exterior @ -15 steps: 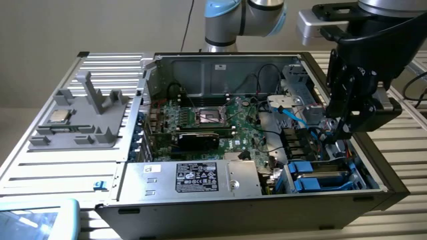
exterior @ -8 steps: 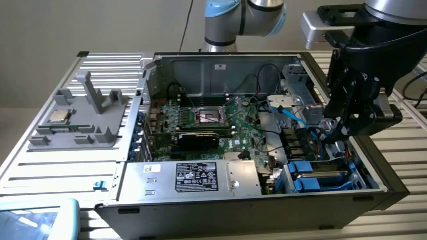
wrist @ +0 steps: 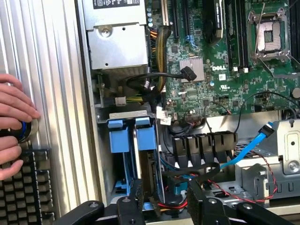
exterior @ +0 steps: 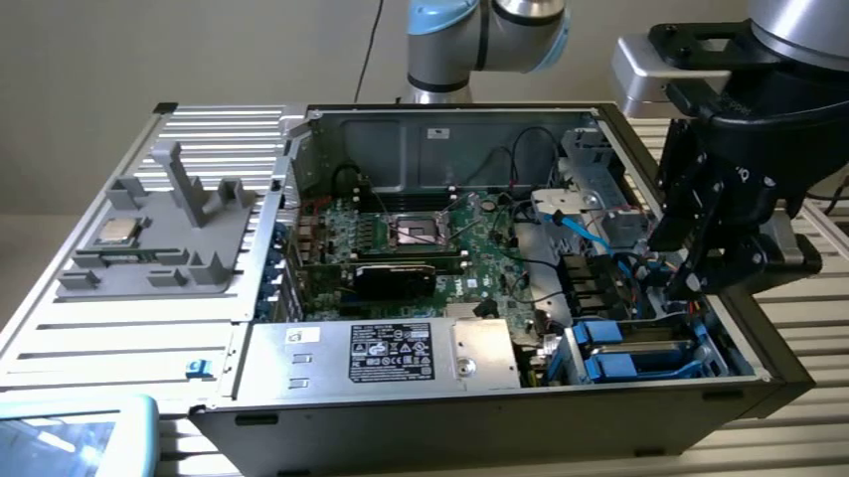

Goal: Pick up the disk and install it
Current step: 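Insert the first disk wire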

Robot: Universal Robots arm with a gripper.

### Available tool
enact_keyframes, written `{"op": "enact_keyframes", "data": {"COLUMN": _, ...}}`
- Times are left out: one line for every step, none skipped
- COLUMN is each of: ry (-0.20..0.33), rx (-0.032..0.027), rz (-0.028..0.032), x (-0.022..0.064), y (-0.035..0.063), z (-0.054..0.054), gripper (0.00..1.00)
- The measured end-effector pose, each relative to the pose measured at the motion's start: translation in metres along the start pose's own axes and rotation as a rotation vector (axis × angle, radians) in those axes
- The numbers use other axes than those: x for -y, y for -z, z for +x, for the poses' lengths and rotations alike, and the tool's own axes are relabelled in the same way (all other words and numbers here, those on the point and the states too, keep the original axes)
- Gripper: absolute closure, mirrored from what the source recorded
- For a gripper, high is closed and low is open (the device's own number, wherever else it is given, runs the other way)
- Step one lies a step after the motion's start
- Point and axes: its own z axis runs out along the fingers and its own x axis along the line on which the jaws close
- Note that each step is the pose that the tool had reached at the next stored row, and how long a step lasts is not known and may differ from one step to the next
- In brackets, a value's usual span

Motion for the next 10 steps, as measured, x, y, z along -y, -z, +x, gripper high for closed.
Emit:
{"op": "enact_keyframes", "data": {"ry": 0.000, "rx": 0.0018, "rz": -0.0042, "x": 0.0002, "y": 0.0001, "z": 0.0019, "gripper": 0.50}}
{"op": "enact_keyframes", "data": {"ry": 0.000, "rx": 0.0029, "rz": -0.0084, "x": 0.0004, "y": 0.0001, "z": 0.0033, "gripper": 0.50}}
{"op": "enact_keyframes", "data": {"ry": 0.001, "rx": 0.0030, "rz": -0.0118, "x": 0.0006, "y": 0.0002, "z": 0.0044, "gripper": 0.50}}
{"op": "enact_keyframes", "data": {"ry": 0.002, "rx": 0.0035, "rz": -0.0157, "x": 0.0007, "y": 0.0001, "z": 0.0054, "gripper": 0.50}}
{"op": "enact_keyframes", "data": {"ry": 0.005, "rx": 0.0041, "rz": -0.0189, "x": 0.0008, "y": 0.0001, "z": 0.0057, "gripper": 0.50}}
{"op": "enact_keyframes", "data": {"ry": 0.010, "rx": 0.0052, "rz": -0.0210, "x": 0.0011, "y": 0.0001, "z": 0.0057, "gripper": 0.50}}
{"op": "enact_keyframes", "data": {"ry": 0.015, "rx": 0.0073, "rz": -0.0229, "x": 0.0017, "y": -0.0001, "z": 0.0056, "gripper": 0.50}}
{"op": "enact_keyframes", "data": {"ry": 0.021, "rx": 0.0094, "rz": -0.0236, "x": 0.0028, "y": -0.0002, "z": 0.0055, "gripper": 0.50}}
{"op": "enact_keyframes", "data": {"ry": 0.026, "rx": 0.0115, "rz": -0.0242, "x": 0.0044, "y": -0.0003, "z": 0.0053, "gripper": 0.50}}
{"op": "enact_keyframes", "data": {"ry": 0.032, "rx": 0.0131, "rz": -0.0247, "x": 0.0062, "y": -0.0004, "z": 0.0051, "gripper": 0.50}}
